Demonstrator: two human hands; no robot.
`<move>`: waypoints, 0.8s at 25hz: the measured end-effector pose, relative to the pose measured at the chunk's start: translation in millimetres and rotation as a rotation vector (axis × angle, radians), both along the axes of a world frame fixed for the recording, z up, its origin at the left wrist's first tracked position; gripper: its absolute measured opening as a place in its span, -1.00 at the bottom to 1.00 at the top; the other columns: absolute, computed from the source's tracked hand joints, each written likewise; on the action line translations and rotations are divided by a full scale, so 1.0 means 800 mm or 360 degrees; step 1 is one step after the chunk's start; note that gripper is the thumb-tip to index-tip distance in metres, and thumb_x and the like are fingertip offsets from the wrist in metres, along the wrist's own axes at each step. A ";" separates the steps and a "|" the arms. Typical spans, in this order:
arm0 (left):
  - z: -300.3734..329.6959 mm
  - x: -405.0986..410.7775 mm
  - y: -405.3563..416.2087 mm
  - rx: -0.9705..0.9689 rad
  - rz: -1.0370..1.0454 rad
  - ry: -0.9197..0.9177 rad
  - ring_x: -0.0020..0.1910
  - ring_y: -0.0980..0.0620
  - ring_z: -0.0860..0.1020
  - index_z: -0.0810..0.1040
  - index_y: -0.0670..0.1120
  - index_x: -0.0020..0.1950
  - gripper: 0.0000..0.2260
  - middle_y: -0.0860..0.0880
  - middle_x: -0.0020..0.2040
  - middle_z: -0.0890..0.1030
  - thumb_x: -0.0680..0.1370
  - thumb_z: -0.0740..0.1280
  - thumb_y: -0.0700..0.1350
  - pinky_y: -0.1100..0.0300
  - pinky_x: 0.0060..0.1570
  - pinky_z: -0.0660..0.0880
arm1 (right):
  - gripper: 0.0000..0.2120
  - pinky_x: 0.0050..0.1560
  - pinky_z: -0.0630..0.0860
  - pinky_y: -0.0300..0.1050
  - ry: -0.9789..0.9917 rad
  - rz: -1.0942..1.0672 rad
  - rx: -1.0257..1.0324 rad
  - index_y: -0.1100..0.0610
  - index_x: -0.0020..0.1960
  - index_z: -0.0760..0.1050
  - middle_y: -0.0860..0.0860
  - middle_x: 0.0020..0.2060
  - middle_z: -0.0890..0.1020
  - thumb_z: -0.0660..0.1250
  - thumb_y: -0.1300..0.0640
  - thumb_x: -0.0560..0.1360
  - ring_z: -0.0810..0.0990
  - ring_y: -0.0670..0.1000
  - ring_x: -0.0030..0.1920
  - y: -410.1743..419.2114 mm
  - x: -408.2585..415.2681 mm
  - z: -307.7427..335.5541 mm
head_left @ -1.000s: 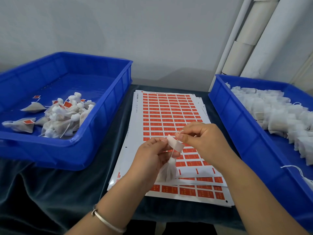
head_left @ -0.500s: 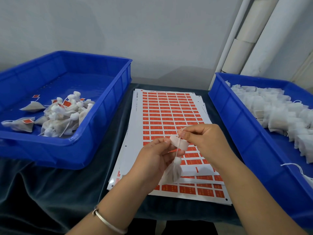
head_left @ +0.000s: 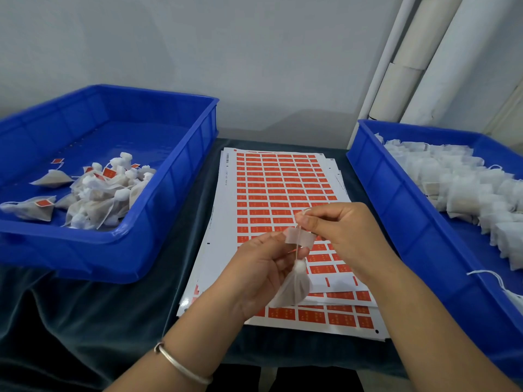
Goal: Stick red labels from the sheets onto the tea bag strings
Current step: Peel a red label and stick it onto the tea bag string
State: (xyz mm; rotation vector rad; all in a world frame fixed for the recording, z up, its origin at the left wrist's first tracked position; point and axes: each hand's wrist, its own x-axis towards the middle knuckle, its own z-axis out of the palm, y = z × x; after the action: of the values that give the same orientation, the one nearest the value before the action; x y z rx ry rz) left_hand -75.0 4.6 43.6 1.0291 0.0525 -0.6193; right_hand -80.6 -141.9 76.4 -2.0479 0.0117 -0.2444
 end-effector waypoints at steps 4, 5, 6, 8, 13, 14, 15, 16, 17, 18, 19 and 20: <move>0.000 -0.001 0.000 -0.0082 -0.0029 0.0013 -0.29 0.02 0.63 0.65 -0.15 -0.12 -0.85 -0.11 -0.20 0.67 0.37 0.39 -0.12 0.21 -0.27 0.55 | -0.88 -0.14 0.48 -0.36 0.0007 0.0049 0.0003 -0.21 -0.28 0.58 -0.38 -0.32 0.62 0.43 0.00 0.39 0.60 -0.30 -0.15 -0.001 -0.001 0.004; 0.000 -0.001 0.000 -0.0104 -0.0024 0.0019 -0.31 0.02 0.64 0.64 -0.16 -0.12 -0.86 -0.11 -0.22 0.66 0.38 0.39 -0.14 0.23 -0.30 0.55 | -0.88 -0.14 0.49 -0.36 0.0010 0.0050 0.0005 -0.21 -0.29 0.58 -0.37 -0.32 0.62 0.43 0.00 0.39 0.61 -0.27 -0.16 -0.001 -0.001 0.004; 0.001 -0.001 0.000 -0.0119 -0.0014 0.0029 -0.31 0.02 0.64 0.62 -0.18 -0.10 -0.86 -0.11 -0.23 0.66 0.40 0.38 -0.16 0.23 -0.31 0.55 | -0.88 -0.13 0.50 -0.35 0.0012 0.0045 0.0008 -0.21 -0.29 0.58 -0.36 -0.32 0.63 0.43 0.00 0.39 0.62 -0.24 -0.17 -0.001 -0.001 0.005; 0.002 -0.001 0.000 -0.0138 0.0008 0.0044 -0.31 0.01 0.64 0.60 -0.20 -0.06 -0.87 -0.12 -0.23 0.66 0.43 0.37 -0.20 0.22 -0.29 0.56 | -0.89 -0.12 0.53 -0.33 0.0020 0.0033 0.0021 -0.20 -0.28 0.59 -0.33 -0.31 0.64 0.43 0.00 0.39 0.63 -0.22 -0.18 -0.002 -0.001 0.005; 0.003 0.000 -0.002 -0.0022 0.0156 -0.0029 -0.28 0.00 0.65 0.60 -0.15 -0.15 -0.98 -0.10 -0.22 0.67 0.45 0.38 -0.21 0.19 -0.28 0.57 | -0.89 -0.24 0.53 -0.41 0.0048 0.0000 0.0057 -0.17 -0.24 0.59 -0.26 -0.29 0.66 0.45 0.03 0.39 0.65 -0.19 -0.20 -0.003 -0.001 0.007; 0.002 0.000 -0.003 0.0063 0.0217 -0.0084 -0.28 0.01 0.66 0.58 -0.12 -0.18 -0.98 -0.08 -0.24 0.68 0.43 0.40 -0.19 0.20 -0.29 0.56 | -0.88 -0.29 0.51 -0.45 0.0065 0.0012 0.0053 -0.18 -0.23 0.58 -0.25 -0.29 0.66 0.46 0.05 0.38 0.65 -0.21 -0.20 -0.003 -0.002 0.008; 0.002 -0.001 -0.003 0.0150 0.0271 -0.0144 -0.27 0.02 0.66 0.56 -0.10 -0.20 -0.95 -0.06 -0.24 0.68 0.41 0.42 -0.16 0.21 -0.29 0.56 | -0.84 -0.34 0.48 -0.49 0.0089 0.0041 0.0033 -0.19 -0.19 0.57 -0.26 -0.29 0.66 0.48 0.07 0.37 0.64 -0.25 -0.20 -0.003 -0.003 0.009; 0.002 -0.001 -0.004 0.0229 0.0318 -0.0191 -0.23 0.02 0.67 0.55 -0.08 -0.21 -0.92 -0.04 -0.22 0.68 0.39 0.43 -0.14 0.21 -0.28 0.57 | -0.78 -0.37 0.45 -0.52 0.0114 0.0068 0.0003 -0.20 -0.14 0.54 -0.27 -0.29 0.66 0.50 0.09 0.36 0.62 -0.29 -0.20 -0.003 -0.004 0.011; 0.002 -0.002 -0.004 0.0301 0.0365 -0.0221 -0.19 0.02 0.67 0.54 -0.07 -0.20 -0.90 -0.03 -0.19 0.69 0.38 0.45 -0.13 0.21 -0.27 0.58 | -0.72 -0.39 0.42 -0.52 0.0131 0.0069 -0.0026 -0.21 -0.09 0.51 -0.29 -0.29 0.66 0.51 0.11 0.35 0.61 -0.32 -0.21 -0.003 -0.004 0.011; 0.003 -0.002 -0.005 0.0386 0.0407 -0.0246 -0.15 0.02 0.67 0.55 -0.05 -0.19 -0.88 0.00 -0.16 0.69 0.38 0.46 -0.11 0.22 -0.27 0.58 | -0.68 -0.38 0.39 -0.52 0.0133 0.0045 -0.0047 -0.22 -0.05 0.49 -0.30 -0.30 0.65 0.51 0.12 0.36 0.61 -0.34 -0.22 -0.003 -0.004 0.012; 0.005 0.000 -0.005 0.0506 0.0440 -0.0298 -0.12 0.04 0.65 0.56 -0.03 -0.17 -0.87 0.03 -0.15 0.69 0.37 0.48 -0.09 0.26 -0.29 0.54 | -0.65 -0.36 0.38 -0.52 0.0122 0.0018 -0.0066 -0.22 0.00 0.48 -0.30 -0.30 0.65 0.50 0.12 0.36 0.61 -0.34 -0.22 -0.003 -0.003 0.011; 0.007 0.002 -0.003 0.0652 0.0444 -0.0384 -0.12 0.09 0.64 0.58 0.02 -0.15 -0.86 0.08 -0.16 0.69 0.36 0.48 -0.06 0.31 -0.30 0.49 | -0.63 -0.33 0.39 -0.52 0.0107 0.0004 -0.0088 -0.21 0.07 0.48 -0.29 -0.29 0.66 0.49 0.13 0.38 0.62 -0.32 -0.21 -0.002 -0.003 0.011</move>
State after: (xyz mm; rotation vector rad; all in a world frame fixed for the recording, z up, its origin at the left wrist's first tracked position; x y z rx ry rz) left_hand -73.4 1.9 49.5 1.4571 0.1126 -0.2283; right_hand -82.6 -143.3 85.1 -2.1102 0.0446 -0.1757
